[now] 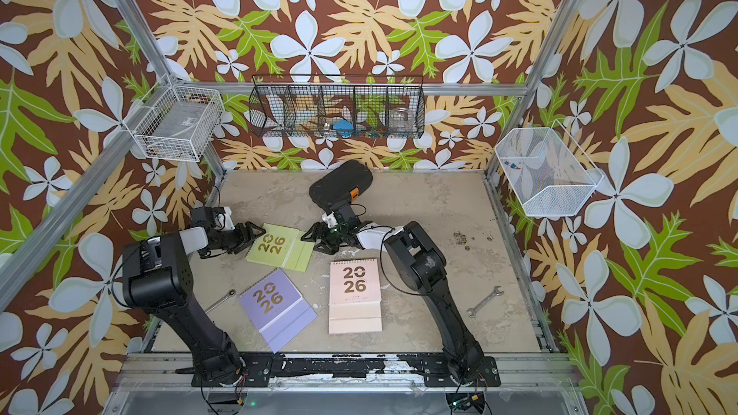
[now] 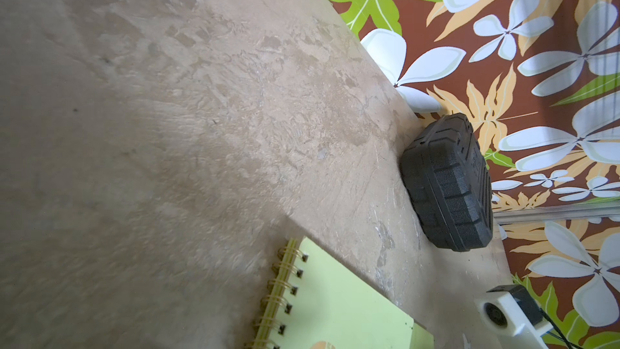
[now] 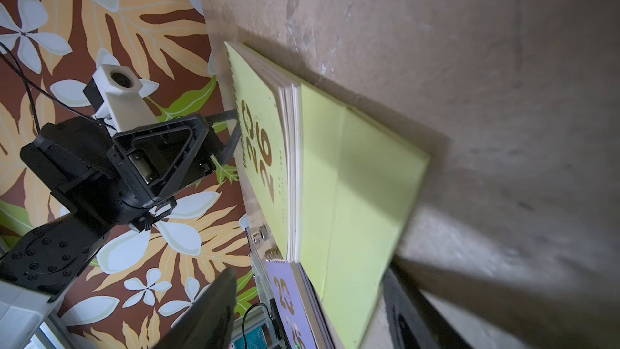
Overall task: Stack the calendars
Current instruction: Pick up the calendar at the center of the board.
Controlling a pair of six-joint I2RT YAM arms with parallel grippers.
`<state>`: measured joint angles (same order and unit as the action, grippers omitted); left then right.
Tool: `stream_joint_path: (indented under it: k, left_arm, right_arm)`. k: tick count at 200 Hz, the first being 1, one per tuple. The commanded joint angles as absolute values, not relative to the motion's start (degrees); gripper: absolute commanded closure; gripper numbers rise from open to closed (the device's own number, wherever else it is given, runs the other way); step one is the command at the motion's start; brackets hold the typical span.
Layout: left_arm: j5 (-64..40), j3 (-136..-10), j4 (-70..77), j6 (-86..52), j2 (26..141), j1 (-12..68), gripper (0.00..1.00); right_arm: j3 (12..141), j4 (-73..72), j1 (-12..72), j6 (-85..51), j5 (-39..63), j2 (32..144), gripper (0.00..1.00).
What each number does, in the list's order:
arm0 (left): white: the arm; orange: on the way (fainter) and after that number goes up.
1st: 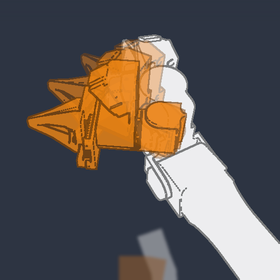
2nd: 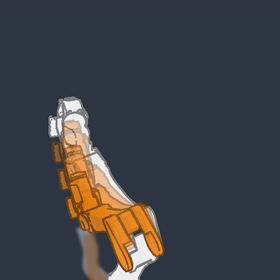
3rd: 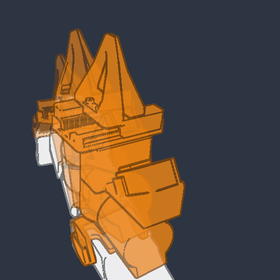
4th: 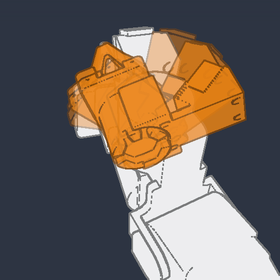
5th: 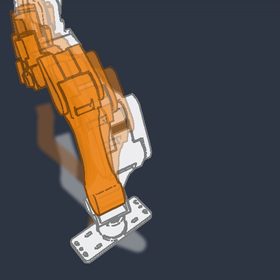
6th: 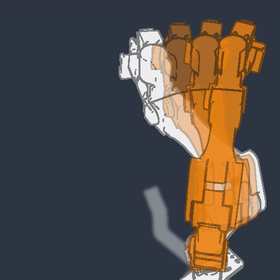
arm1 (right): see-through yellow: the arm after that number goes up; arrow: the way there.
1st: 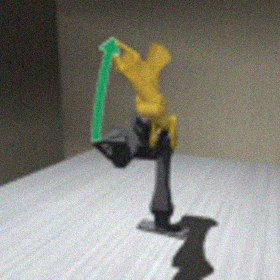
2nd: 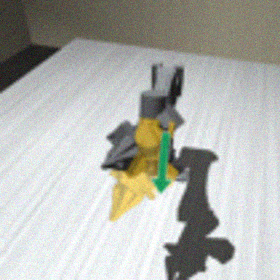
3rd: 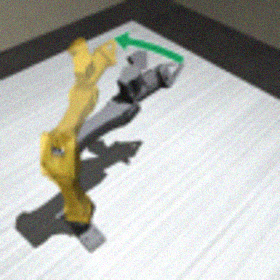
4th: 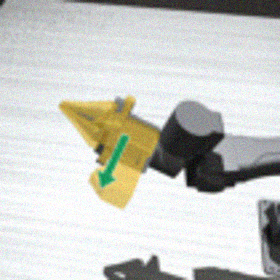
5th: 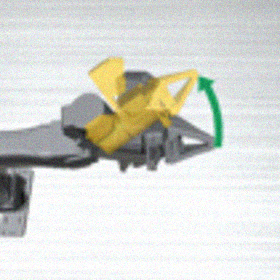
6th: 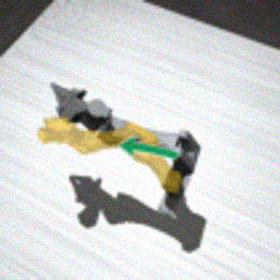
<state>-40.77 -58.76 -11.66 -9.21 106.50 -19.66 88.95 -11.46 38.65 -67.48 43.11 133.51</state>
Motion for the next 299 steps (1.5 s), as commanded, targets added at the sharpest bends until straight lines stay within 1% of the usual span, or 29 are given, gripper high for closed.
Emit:
stream_joint_path:
  k: [1,19,57,76,119,143,158,188,208,232,253,269,299]
  left_arm:
    - [-41.5,-58.3,-15.6,-10.5,107.0,-19.6,0.24]
    - [-41.5,-58.2,-15.6,-10.6,107.2,-19.5,0.24]
    - [-41.2,-58.1,-15.8,-10.5,107.2,-19.6,0.24]
    - [-41.0,-58.3,-15.9,-10.4,107.3,-19.6,0.24]
    - [-40.8,-58.2,-15.9,-10.5,107.5,-19.6,0.23]
    - [-40.8,-58.3,-15.9,-10.4,107.5,-19.7,0.24]
    - [-40.9,-58.3,-15.9,-10.4,107.7,-19.7,0.23]
    - [-43.7,-58.6,-15.4,-12.1,107.7,-19.7,0.23]
    - [-44.9,-58.9,-14.6,-14.9,107.2,-19.7,0.23]
    - [-40.0,-59.3,-15.7,-19.7,105.5,-21.2,0.19]
    - [-40.6,-55.6,-10.5,-26.7,101.1,-23.0,0.15]
    - [-40.0,-52.7,-8.0,-30.9,96.8,-23.0,0.15]
    - [-40.9,-43.5,-0.2,-41.0,87.8,-23.1,0.15]
  right_arm:
    - [87.7,-22.7,39.1,-72.0,45.5,133.2,0.35]
    - [86.8,-29.1,39.1,-75.6,46.6,133.6,0.38]
    - [86.5,-28.2,39.0,-75.1,45.9,133.7,0.52]
    - [86.4,-25.8,39.1,-74.6,45.0,133.8,0.52]
    - [88.9,-13.2,39.1,-69.0,40.6,134.4,0.52]
    - [88.8,-13.2,39.1,-68.9,40.3,134.8,0.53]
    - [89.2,-12.8,39.0,-68.7,40.3,135.0,0.58]
    - [90.2,-10.6,39.1,-67.0,39.4,135.2,0.75]
    - [90.3,-10.4,39.1,-66.8,39.1,134.7,0.86]
    - [90.7,-10.0,39.0,-66.8,39.0,134.2,0.94]
    - [90.1,-10.2,39.0,-67.4,38.7,132.8,0.97]
    - [89.1,-11.3,38.9,-68.8,38.5,131.6,0.98]
    - [86.2,-15.3,38.8,-73.6,38.5,129.2,0.98]
